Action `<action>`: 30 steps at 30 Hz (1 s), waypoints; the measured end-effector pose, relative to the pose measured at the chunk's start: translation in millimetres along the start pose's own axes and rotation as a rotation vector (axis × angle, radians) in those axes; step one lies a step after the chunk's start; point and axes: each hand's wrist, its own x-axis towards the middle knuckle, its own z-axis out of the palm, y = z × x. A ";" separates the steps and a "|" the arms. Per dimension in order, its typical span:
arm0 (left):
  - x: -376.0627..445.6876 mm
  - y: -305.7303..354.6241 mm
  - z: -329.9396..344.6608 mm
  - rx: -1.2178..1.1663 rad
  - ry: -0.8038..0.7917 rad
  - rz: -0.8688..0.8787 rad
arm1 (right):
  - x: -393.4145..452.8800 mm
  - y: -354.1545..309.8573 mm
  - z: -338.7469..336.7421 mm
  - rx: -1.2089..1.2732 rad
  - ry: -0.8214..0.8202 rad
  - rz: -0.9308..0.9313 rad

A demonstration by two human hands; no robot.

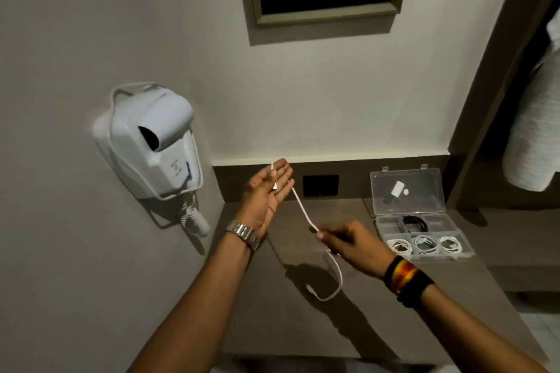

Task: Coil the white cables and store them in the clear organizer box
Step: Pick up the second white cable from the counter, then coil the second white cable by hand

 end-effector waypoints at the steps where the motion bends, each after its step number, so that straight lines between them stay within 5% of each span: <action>1: -0.8 1.2 1.5 0.149 0.002 0.035 | -7.4 -9.8 -1.1 -0.193 -0.023 -0.062; 4: -7.3 -3.0 2.2 0.770 -0.139 0.177 | -24.4 -43.2 -20.1 -0.498 0.020 -0.241; 6: -19.7 -6.7 6.0 0.965 -0.327 0.168 | -28.0 -61.6 -42.5 -0.488 0.157 -0.321; 8: -35.6 -9.3 17.4 0.853 -0.482 0.035 | -21.0 -69.1 -69.6 -0.368 0.344 -0.361; 11: -53.2 -8.2 40.0 0.345 -0.610 -0.135 | -1.7 -63.6 -97.6 -0.025 0.463 -0.279; 14: -56.7 5.1 60.6 -0.085 -0.596 -0.123 | 2.8 -45.5 -88.3 0.256 0.396 -0.164; 16: -49.2 14.0 68.0 -0.239 -0.496 -0.051 | -8.3 -33.7 -69.2 0.222 0.272 -0.091; 20: -29.9 15.5 69.4 0.134 -0.156 0.176 | -41.8 -24.9 -46.1 -0.251 0.028 -0.156; 22: -30.6 9.9 68.1 0.568 -0.101 0.312 | -49.2 -38.3 -59.7 -0.417 0.090 -0.267; 25: -42.7 -3.5 72.3 1.019 -0.236 0.364 | -45.4 -62.8 -100.4 -0.517 0.314 -0.450; 27: -50.8 -11.5 81.7 0.988 -0.370 0.269 | -33.4 -67.1 -128.4 -0.498 0.391 -0.488; 30: -55.7 -10.0 100.0 0.478 -0.452 0.073 | -12.1 -55.1 -142.5 -0.146 0.379 -0.386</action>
